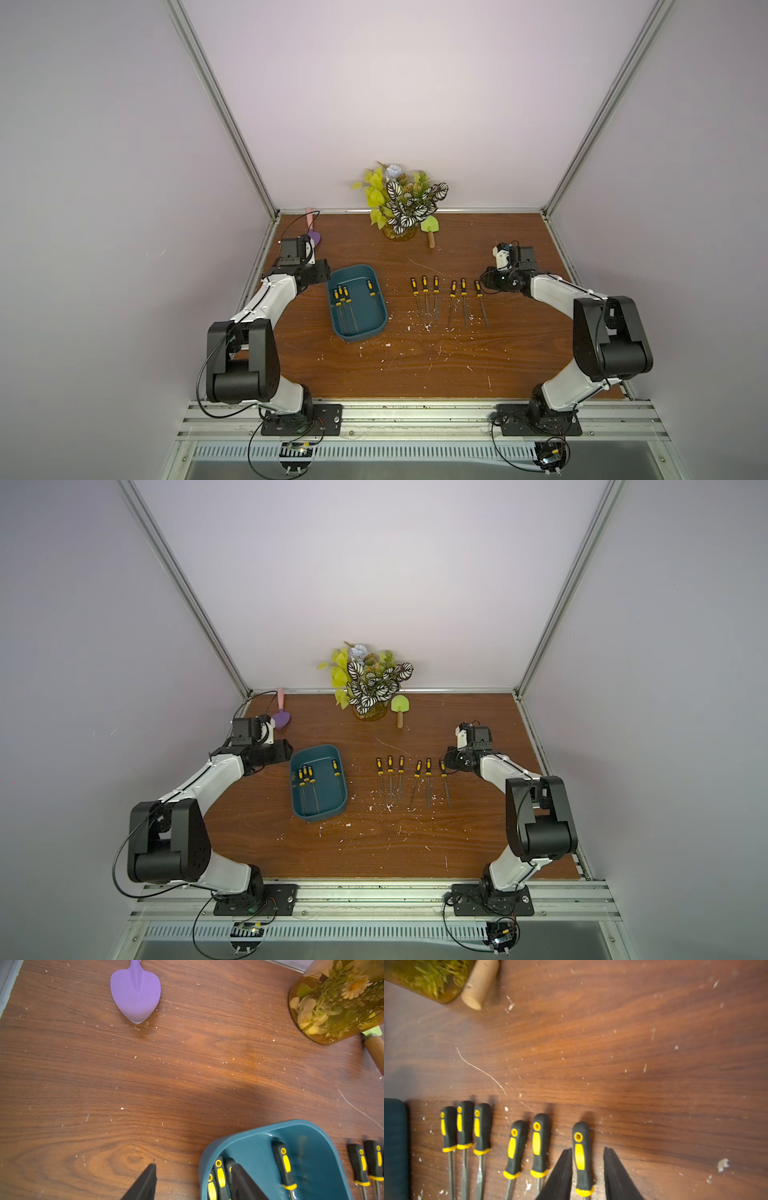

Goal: Take the file tool out of the storage box
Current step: Place the file tool at the center of the board, then pick up the file tool from the storage box.

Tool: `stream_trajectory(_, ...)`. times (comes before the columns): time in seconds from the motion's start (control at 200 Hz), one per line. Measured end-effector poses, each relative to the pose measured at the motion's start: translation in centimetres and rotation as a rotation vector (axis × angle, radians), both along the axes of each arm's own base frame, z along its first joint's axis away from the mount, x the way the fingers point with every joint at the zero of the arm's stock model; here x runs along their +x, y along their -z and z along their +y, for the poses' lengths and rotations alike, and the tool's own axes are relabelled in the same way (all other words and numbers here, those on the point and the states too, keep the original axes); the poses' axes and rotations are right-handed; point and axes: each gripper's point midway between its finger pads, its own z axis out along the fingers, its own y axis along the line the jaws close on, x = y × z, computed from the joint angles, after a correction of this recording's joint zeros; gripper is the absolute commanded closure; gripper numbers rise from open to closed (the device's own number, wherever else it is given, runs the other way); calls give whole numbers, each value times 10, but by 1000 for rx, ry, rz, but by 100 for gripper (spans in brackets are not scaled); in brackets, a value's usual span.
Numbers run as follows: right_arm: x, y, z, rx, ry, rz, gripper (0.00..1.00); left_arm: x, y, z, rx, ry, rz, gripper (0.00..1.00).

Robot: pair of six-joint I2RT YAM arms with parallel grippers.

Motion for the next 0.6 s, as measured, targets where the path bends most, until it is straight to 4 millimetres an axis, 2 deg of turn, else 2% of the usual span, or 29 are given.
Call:
stream_trajectory(0.075,1,-18,17,-39,-26,-30,67,0,0,0,0,0,0,40)
stream_trajectory(0.145,4,-44,46,-59,-79,-90,66,0,1,0,0,0,2,40)
stream_trajectory(0.28,2,-102,132,-28,-228,-233,66,0,2,0,-2,1,6,40)
stream_trajectory(0.38,-11,-130,200,26,-352,-301,66,0,3,0,-3,1,8,40)
stream_trajectory(0.485,-23,-136,268,57,-468,-319,66,0,3,0,-4,0,7,40)
stream_trajectory(0.6,-33,-113,338,59,-578,-290,66,1,2,0,-2,-3,4,40)
